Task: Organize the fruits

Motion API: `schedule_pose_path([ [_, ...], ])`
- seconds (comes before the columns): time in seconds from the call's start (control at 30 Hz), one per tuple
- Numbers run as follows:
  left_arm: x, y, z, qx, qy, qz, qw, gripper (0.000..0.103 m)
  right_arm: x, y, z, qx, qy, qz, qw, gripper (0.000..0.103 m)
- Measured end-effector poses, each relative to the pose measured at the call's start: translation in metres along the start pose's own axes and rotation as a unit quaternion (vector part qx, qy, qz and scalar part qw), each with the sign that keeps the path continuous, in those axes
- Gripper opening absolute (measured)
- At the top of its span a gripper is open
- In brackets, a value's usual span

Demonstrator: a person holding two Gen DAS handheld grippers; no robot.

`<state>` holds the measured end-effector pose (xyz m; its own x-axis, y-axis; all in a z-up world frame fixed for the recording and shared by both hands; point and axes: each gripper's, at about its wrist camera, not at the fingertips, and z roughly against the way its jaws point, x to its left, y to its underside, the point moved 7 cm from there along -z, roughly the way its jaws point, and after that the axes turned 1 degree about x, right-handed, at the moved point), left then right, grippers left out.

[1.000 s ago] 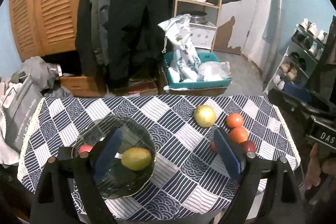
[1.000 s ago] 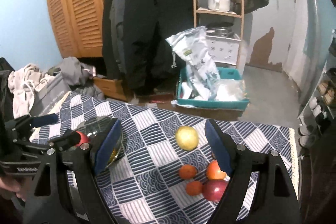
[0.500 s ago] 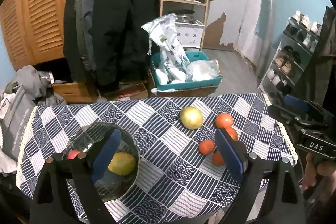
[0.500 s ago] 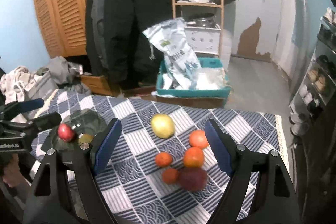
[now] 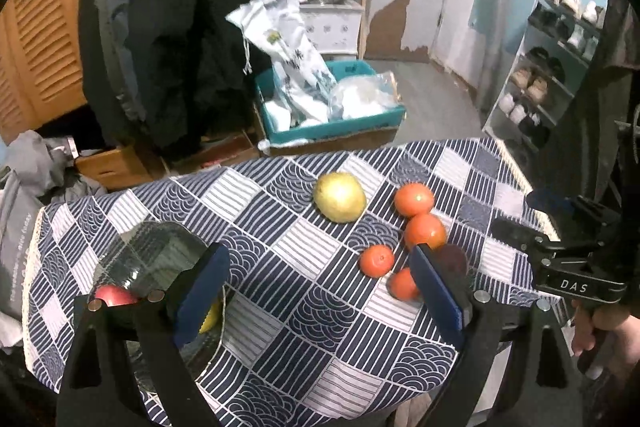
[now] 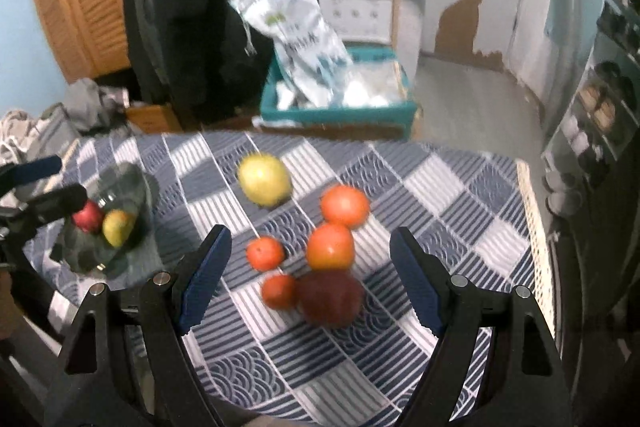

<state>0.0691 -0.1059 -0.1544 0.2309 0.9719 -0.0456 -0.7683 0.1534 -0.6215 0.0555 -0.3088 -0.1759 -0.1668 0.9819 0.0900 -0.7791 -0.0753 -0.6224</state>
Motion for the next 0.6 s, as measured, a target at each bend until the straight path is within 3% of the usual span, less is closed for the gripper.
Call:
schedule_pose_path([
  [0.27, -0.007, 0.016, -0.042, 0.04, -0.003, -0.013, 0.9991, 0.092, -0.02, 0.03, -0.045, 0.064, 0.003, -0.017, 0.998, 0.082],
  [0.6, -0.011, 0.034, -0.085, 0.079, -0.004, -0.02, 0.9966, 0.092, -0.014, 0.045, -0.086, 0.108, -0.013, -0.014, 0.994, 0.082],
])
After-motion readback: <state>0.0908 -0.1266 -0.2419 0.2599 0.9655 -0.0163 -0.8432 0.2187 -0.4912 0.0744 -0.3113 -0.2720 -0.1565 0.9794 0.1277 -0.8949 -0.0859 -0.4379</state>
